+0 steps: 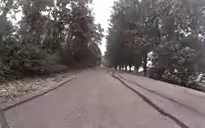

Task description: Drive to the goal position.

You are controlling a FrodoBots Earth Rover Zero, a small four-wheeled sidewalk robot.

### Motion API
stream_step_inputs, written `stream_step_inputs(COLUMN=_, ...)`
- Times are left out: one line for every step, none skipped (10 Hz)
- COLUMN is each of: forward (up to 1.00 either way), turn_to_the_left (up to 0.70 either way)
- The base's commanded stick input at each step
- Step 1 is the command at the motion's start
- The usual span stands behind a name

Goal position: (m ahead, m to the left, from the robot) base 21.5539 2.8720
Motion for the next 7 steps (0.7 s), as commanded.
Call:
stream_step_inputs(forward=0.7, turn_to_the_left=0.0)
stream_step_inputs(forward=0.7, turn_to_the_left=0.0)
stream_step_inputs(forward=0.7, turn_to_the_left=0.0)
stream_step_inputs(forward=0.7, turn_to_the_left=0.0)
stream_step_inputs(forward=0.7, turn_to_the_left=0.0)
stream_step_inputs(forward=0.7, turn_to_the_left=0.0)
stream_step_inputs(forward=0.7, turn_to_the_left=0.0)
